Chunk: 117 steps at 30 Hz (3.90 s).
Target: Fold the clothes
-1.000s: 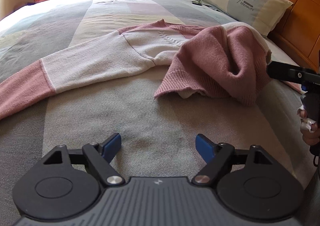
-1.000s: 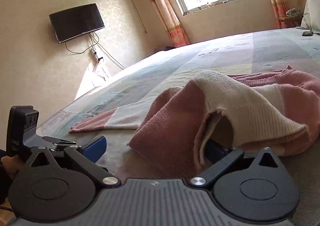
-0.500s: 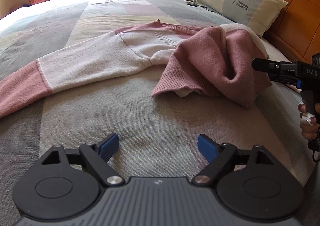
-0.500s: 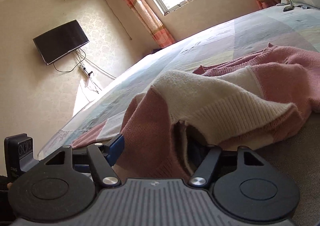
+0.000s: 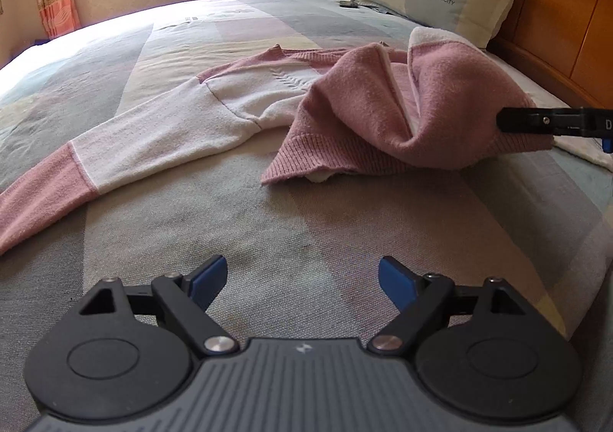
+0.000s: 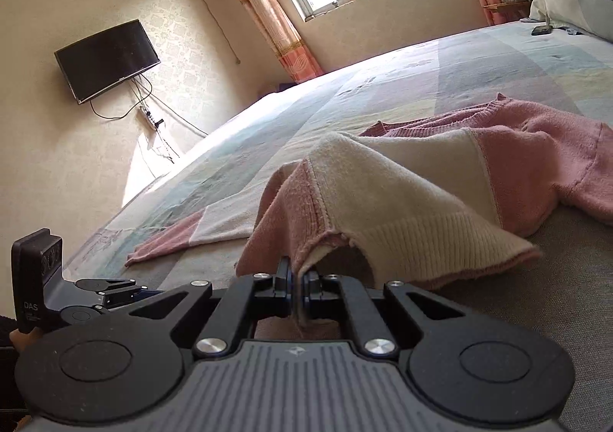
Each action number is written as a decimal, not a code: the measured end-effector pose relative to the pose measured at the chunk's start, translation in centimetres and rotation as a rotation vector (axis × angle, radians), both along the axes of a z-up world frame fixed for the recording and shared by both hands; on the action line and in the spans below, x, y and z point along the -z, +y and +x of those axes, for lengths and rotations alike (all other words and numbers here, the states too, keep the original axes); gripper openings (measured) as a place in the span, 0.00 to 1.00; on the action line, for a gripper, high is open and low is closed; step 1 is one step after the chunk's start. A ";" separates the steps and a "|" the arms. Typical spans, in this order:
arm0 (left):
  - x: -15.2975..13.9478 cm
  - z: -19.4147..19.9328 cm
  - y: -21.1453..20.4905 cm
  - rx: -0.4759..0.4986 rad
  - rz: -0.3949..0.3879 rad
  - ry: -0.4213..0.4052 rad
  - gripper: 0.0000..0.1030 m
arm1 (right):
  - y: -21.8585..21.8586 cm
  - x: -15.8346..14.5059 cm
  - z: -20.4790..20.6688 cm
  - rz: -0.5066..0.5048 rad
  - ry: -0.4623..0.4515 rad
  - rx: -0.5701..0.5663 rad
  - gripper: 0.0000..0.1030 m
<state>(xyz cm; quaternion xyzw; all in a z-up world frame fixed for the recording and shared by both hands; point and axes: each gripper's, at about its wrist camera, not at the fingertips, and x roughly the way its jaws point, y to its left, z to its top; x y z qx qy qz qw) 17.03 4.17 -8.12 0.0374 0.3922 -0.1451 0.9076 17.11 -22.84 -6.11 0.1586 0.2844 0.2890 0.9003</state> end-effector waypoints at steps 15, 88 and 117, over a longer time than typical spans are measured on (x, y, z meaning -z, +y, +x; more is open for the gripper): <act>-3.4 -4.8 -1.4 0.091 0.007 -0.080 0.84 | -1.2 -6.6 -11.1 -0.087 -0.019 -0.013 0.08; -3.8 3.6 10.5 -0.238 -0.621 0.050 0.85 | 12.2 -4.1 -6.9 -0.274 0.106 -0.423 0.34; 3.0 19.5 9.3 -0.437 -0.752 0.124 0.82 | -3.4 -1.4 -3.1 -0.135 0.127 0.024 0.47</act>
